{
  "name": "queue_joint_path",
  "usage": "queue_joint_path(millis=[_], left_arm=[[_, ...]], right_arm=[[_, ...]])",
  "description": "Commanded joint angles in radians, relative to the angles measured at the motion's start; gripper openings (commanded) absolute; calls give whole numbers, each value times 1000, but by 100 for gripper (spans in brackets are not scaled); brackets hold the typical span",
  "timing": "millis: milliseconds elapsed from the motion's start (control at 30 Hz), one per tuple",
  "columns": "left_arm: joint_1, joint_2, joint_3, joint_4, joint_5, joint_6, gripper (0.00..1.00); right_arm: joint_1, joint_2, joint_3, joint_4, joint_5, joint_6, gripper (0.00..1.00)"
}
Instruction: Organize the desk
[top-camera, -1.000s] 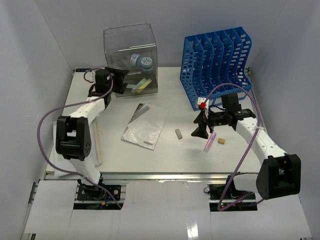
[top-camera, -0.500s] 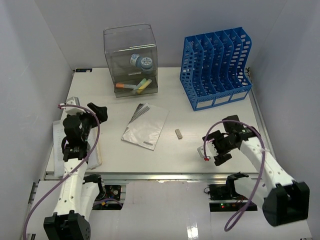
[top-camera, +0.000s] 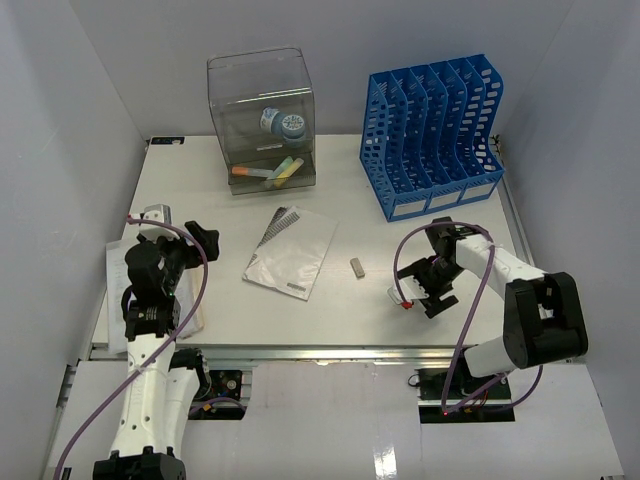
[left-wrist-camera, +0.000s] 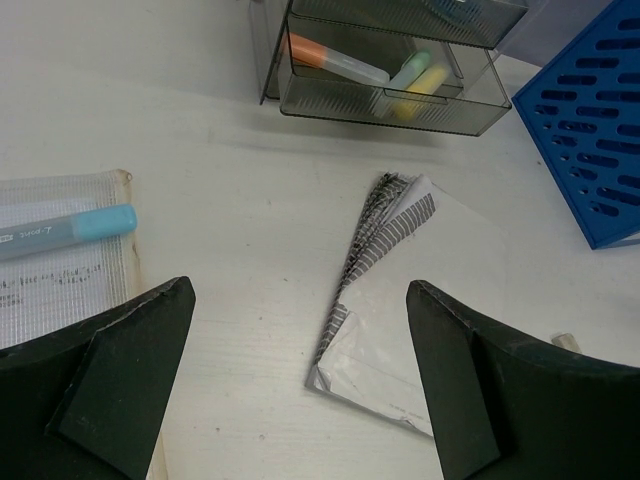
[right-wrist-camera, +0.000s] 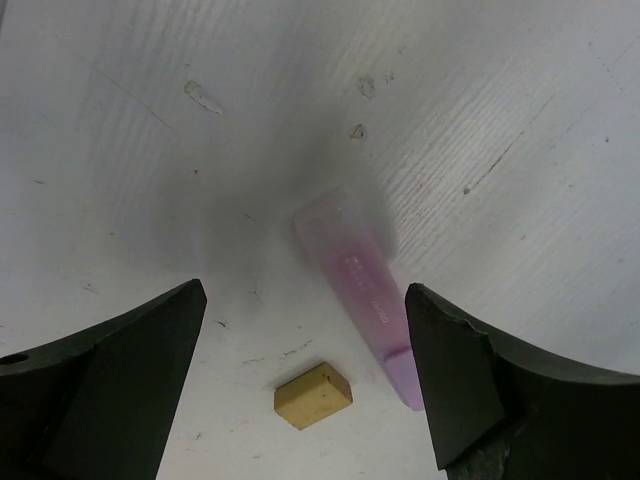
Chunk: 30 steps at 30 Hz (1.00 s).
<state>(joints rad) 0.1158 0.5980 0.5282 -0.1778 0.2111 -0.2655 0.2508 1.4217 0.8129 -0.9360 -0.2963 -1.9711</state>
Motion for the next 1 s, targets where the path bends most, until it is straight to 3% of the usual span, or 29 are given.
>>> queue_joint_path(millis=[0, 467, 733, 867, 967], left_arm=[[-2, -14, 20, -16, 16, 15, 98], [-2, -12, 21, -23, 21, 4, 98], [-2, -9, 18, -14, 24, -28, 98], [-2, 15, 29, -28, 5, -63, 98], [-2, 38, 35, -34, 4, -66, 98]], right_arm=[[-1, 66, 83, 11, 13, -182, 84], [-1, 299, 214, -6, 82, -70, 48], [1, 339, 307, -12, -39, 40, 30], [32, 379, 492, -87, -241, 176, 19], [122, 465, 672, -108, -216, 462, 13]])
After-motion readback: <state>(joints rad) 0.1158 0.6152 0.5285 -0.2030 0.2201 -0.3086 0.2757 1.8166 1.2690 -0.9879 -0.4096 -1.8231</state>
